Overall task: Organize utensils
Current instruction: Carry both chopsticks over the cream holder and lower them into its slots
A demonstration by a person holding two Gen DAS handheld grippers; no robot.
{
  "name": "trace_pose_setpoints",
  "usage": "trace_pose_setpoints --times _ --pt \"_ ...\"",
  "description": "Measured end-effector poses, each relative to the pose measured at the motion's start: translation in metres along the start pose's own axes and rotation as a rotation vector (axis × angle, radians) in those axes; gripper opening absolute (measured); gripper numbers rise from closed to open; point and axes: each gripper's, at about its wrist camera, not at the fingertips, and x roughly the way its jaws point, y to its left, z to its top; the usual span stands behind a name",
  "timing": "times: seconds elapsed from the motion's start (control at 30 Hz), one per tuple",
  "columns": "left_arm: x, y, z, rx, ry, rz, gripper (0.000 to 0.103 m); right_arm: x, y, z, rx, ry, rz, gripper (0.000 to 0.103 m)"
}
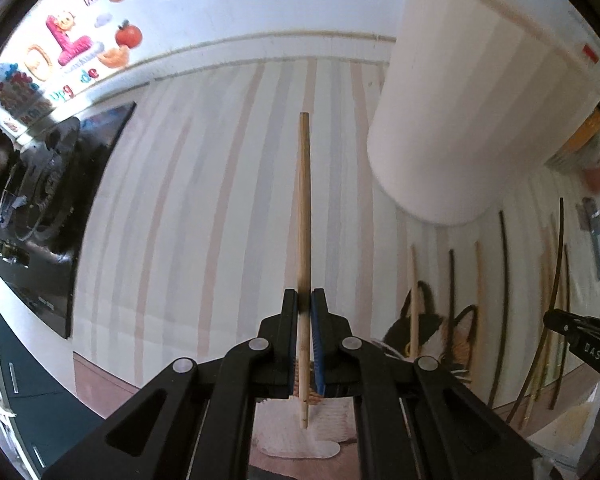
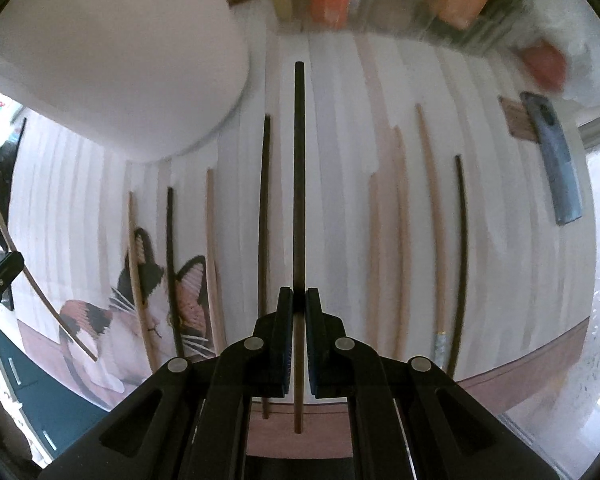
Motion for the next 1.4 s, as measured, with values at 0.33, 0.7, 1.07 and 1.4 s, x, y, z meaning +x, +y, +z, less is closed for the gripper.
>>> trace_pose_setpoints --times 0.33,0.7,1.07,1.4 --pt "-0.061 0.018 0.035 -0.055 -0.173 -0.016 0.004 -0.089 -0.011 0.015 -0.003 -0.215 0.045 0.006" --pt "-0.145 0.036 0.087 -0.108 -0.386 -0.079 0.004 -0.182 -0.011 0.064 0.024 -0.432 0.14 0.006" --pt "-0.214 0.012 0.15 -0.089 -0.54 -0.167 0.004 -0.271 0.014 0.126 -0.006 -0.652 0.172 0.006" --pt "-0.182 -0.004 0.207 -0.155 -0.487 -0.261 0.004 -0.274 0.047 0.182 0.008 -0.717 0.201 0.006"
